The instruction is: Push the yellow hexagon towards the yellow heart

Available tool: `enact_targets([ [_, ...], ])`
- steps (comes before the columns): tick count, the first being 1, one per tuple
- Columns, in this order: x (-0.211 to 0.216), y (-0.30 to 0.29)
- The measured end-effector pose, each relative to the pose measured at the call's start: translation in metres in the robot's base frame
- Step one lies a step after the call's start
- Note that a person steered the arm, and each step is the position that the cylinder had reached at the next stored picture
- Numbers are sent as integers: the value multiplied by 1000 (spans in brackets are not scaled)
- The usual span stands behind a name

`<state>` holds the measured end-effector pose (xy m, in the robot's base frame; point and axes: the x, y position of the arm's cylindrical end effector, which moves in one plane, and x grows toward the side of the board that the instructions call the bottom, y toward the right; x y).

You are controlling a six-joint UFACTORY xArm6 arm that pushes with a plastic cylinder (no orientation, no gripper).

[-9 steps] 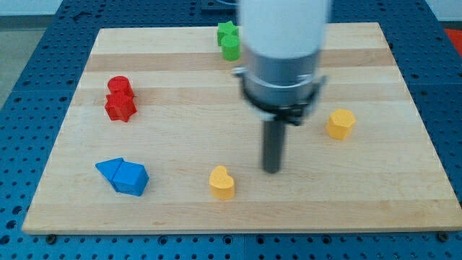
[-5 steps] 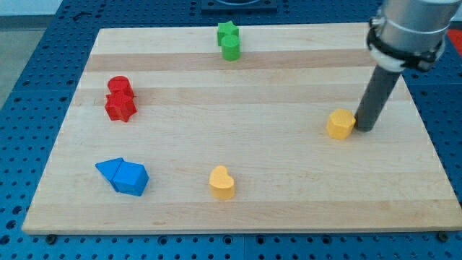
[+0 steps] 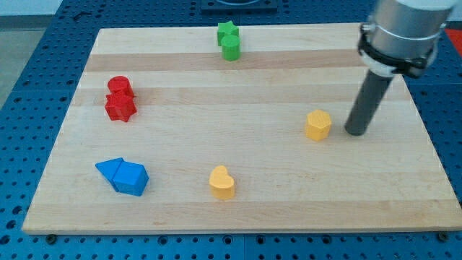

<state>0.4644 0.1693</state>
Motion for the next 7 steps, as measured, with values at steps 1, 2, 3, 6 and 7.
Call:
enact_targets([
  [1,0,-42],
  [2,4,-84],
  [3,6,-136],
  [6,-46,-174],
  [7,-54,-188],
])
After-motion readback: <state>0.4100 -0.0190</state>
